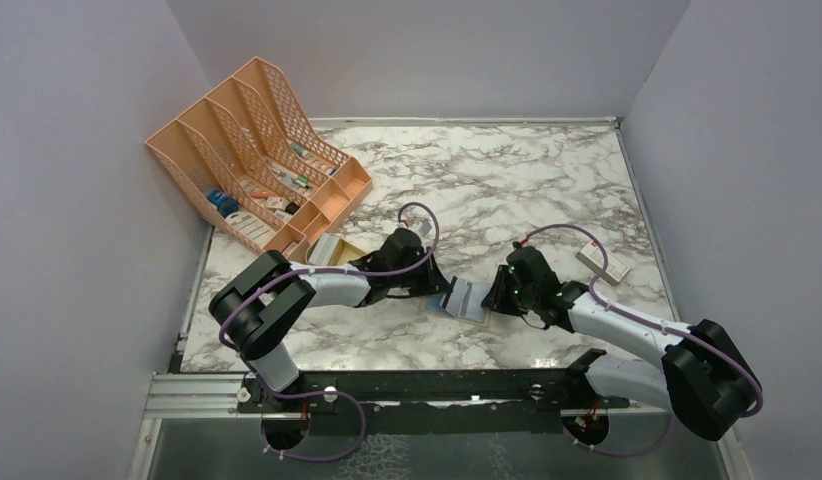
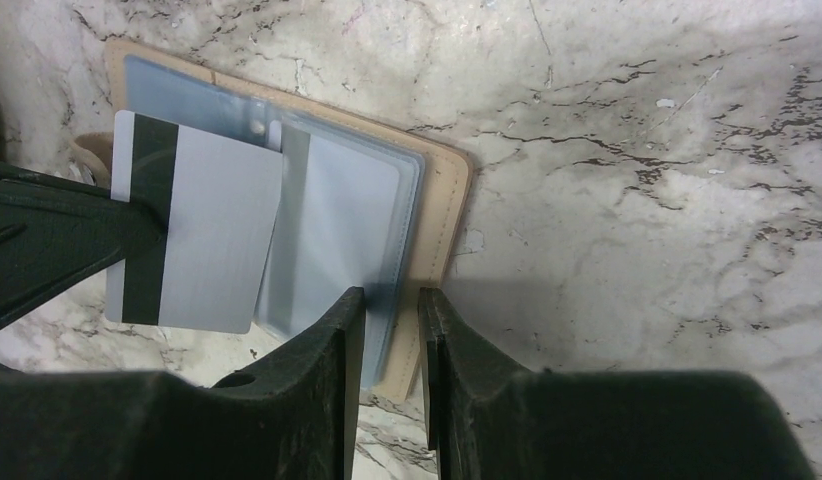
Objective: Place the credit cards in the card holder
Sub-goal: Insert the credit card into the card holder.
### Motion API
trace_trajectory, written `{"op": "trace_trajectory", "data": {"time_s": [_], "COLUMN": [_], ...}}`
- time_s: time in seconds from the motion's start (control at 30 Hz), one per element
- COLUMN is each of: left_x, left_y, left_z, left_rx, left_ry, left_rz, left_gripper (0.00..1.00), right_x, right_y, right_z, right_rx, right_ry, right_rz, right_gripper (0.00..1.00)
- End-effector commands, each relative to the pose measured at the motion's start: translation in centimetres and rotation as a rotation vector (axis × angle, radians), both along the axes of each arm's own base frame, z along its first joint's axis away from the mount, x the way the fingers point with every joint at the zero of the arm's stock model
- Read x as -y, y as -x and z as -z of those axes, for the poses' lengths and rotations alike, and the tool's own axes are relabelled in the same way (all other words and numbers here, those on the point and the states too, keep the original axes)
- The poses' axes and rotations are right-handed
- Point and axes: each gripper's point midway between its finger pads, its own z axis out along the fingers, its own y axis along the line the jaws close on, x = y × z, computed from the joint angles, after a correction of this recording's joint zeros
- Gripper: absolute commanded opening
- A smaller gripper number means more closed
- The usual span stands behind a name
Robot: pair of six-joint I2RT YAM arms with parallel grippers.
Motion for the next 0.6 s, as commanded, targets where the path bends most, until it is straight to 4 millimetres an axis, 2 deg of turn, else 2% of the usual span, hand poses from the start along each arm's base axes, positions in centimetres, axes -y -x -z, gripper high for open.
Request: {"op": "trace_trajectory", "data": {"time_s": [0.0,0.23,0.57], "left_x": [-0.8,-1.5,-0.5], "left_y": [-0.7,-0.5,0.5], "left_z": [1.3,1.6,1.5], "left_rx": [0.019,0.016,0.008], "left_ry": [-0.047,-0.061,-0.046], "left_rz": [-0.061,-0.097,-0.028], "left_gripper": [0.00,0.00,0.00], "right_x": [0.1,0.1,0.2], "right_y": [1.4,1.6,1.4], "right_z": [0.9,1.1,0.9], "right_rx": [-0.055,-0.060,-0.055], "right_ry": [-0.015,-0.019,-0.015], "right_rz": [-0.007,-0.003,-0.002], "right_gripper": [0.26,0.26,0.26]}}
